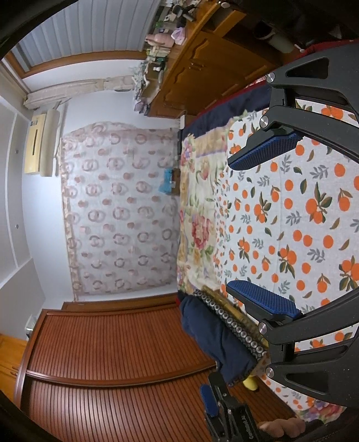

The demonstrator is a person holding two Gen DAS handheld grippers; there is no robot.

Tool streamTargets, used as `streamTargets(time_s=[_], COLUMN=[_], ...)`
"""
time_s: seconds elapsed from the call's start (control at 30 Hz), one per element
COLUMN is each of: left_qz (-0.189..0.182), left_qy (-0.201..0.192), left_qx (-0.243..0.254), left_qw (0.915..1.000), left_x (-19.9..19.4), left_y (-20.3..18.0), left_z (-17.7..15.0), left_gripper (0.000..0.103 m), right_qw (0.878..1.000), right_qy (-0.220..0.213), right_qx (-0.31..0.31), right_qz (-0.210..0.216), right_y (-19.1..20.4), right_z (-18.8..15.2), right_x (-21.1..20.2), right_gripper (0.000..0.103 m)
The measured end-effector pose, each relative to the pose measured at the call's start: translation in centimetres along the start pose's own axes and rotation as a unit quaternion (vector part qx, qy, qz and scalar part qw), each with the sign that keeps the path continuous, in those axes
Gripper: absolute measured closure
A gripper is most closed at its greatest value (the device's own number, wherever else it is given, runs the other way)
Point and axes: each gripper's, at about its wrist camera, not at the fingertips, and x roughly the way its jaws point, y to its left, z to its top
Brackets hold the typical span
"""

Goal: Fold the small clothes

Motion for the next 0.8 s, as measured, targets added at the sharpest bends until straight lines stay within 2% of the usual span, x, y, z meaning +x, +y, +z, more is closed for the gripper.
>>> streamTargets(time_s=[0.8], left_qz=[0.001], left_qy=[-0.001], left_qx=[0.000], left_qw=[1.0000], left_x=[-0.13], left_y=[-0.21], left_z=[-0.16], left_gripper=[0.047], right_qw=[1.000], right_qy=[-0.001], right_qx=[-0.001], right_qz=[-0.003], right_y=[-0.50], right_z=[-0.19], right_x=[-0.15], right_gripper=[0.019])
